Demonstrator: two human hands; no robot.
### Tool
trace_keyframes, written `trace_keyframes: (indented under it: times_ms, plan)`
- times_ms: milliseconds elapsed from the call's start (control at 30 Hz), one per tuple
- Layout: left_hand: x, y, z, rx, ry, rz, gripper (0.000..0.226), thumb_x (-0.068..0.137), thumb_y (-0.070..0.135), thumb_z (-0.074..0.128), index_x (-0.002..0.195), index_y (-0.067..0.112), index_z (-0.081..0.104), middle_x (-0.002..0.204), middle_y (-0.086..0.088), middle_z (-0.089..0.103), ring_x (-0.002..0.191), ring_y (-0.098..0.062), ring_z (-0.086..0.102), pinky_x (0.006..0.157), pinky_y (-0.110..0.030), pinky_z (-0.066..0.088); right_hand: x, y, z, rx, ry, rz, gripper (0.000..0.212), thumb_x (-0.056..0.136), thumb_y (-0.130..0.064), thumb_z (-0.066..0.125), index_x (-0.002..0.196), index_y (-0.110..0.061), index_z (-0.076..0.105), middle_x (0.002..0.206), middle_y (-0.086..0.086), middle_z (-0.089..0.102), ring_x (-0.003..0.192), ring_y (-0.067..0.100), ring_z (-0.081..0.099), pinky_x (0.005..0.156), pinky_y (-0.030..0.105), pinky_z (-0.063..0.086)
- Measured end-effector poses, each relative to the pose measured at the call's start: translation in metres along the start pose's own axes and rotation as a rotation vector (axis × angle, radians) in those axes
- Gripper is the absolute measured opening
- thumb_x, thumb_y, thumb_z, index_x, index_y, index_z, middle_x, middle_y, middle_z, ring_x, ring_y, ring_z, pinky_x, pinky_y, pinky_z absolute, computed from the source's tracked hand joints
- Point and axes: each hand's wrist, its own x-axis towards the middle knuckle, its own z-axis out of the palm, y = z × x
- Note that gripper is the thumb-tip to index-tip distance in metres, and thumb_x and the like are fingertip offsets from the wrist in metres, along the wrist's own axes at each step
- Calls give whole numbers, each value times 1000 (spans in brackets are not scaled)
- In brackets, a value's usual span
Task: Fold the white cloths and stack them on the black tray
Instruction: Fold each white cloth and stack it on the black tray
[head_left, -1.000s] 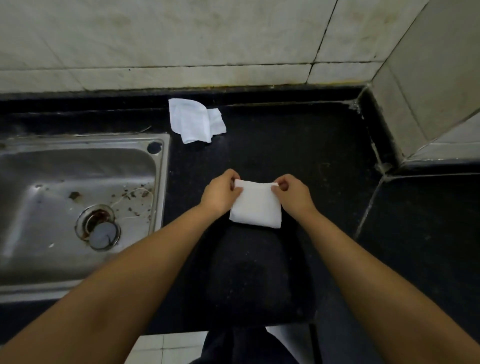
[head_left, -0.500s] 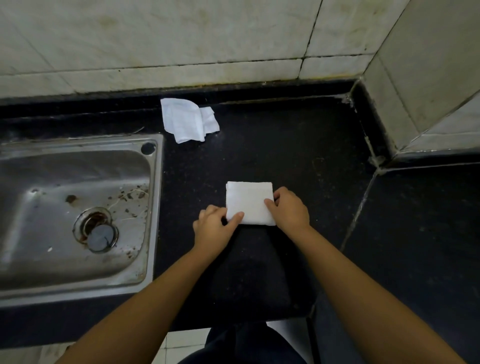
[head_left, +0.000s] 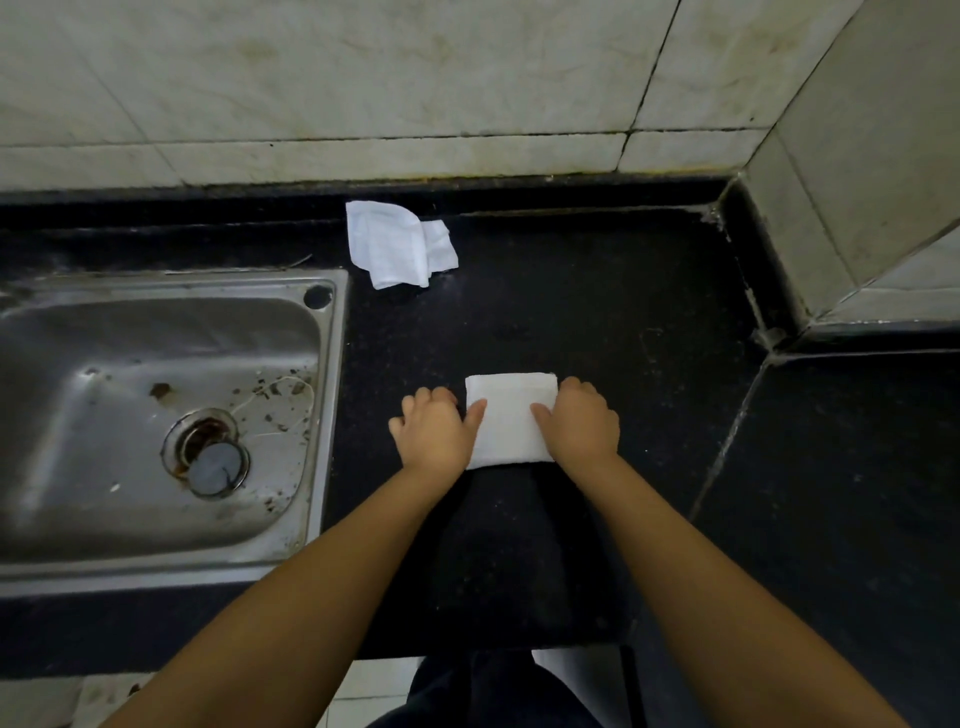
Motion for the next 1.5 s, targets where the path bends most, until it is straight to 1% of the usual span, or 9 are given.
trace_keyframes:
  times_ms: [133, 267, 333, 433, 567, 800, 1033, 1300, 1500]
  plan:
    - [8, 21, 7, 8, -50, -59, 33, 93, 32, 49, 117, 11, 55, 128, -9, 46, 121, -26, 40, 100, -40, 33, 7, -14, 0, 29, -94, 61, 30, 94, -23, 51, 120, -9, 48, 120, 10, 59, 109, 27, 57, 92, 38, 42]
    - [8, 15, -5, -491, -128, -101, 14, 91, 24, 56, 96, 12, 57, 103, -8, 59, 96, -21, 54, 81, -32, 47, 10, -1, -18, 555, -275, 157, 31, 87, -16, 57, 116, -6, 56, 117, 12, 61, 105, 28, 60, 91, 42, 51]
    - [6, 12, -17, -790, -226, -89, 9, 89, 17, 59, 93, 10, 56, 97, -9, 63, 89, -22, 59, 74, -31, 50, 0, 10, -34, 812, -311, 155, 27, 86, -11, 59, 112, -4, 60, 116, 14, 64, 102, 27, 63, 91, 43, 53]
    - [-1, 14, -35, -1041, -402, -67, 21, 88, 9, 59, 109, 9, 54, 108, -12, 65, 94, -23, 64, 82, -39, 54, -28, 23, -59, 1003, -326, 116, 28, 87, -13, 62, 114, -6, 61, 117, 13, 65, 104, 26, 64, 96, 46, 51]
    - [-26, 21, -54, -1165, -773, -30, 30, 91, 7, 55, 121, 5, 54, 110, -9, 65, 96, -21, 63, 74, -35, 53, -94, 38, -76, 1250, -210, 91, 30, 90, -9, 60, 119, -12, 58, 117, 9, 66, 107, 24, 64, 94, 42, 52]
    - [-136, 33, -38, -870, -1086, 246, 21, 95, 21, 51, 111, 11, 62, 105, -8, 67, 90, -21, 65, 76, -37, 53, -269, 83, -37, 1576, 274, 321, 14, 95, -19, 54, 103, -15, 65, 96, 3, 70, 85, 16, 66, 71, 32, 55]
    - [-332, 37, 13, -499, -1410, 540, 16, 96, 19, 51, 104, 12, 61, 97, -6, 69, 85, -19, 66, 84, -37, 53, -486, 136, 24, 1703, 897, 693, 12, 92, -20, 58, 87, -15, 68, 91, 5, 70, 83, 20, 65, 79, 38, 51]
    - [-614, -31, 72, -42, -1755, 717, 17, 92, 16, 55, 106, 12, 63, 92, -4, 69, 81, -17, 66, 69, -30, 55, -782, 151, 117, 1660, 1331, 1071, 14, 94, -23, 56, 86, -16, 65, 81, 0, 65, 75, 17, 59, 66, 31, 46]
    - [-815, -106, 84, 234, -1919, 772, 14, 89, 14, 58, 103, 14, 62, 88, -3, 68, 78, -17, 65, 63, -32, 56, -990, 151, 163, 1798, 1524, 1172, 12, 92, -13, 56, 83, -16, 62, 73, 0, 69, 65, 11, 63, 63, 27, 56]
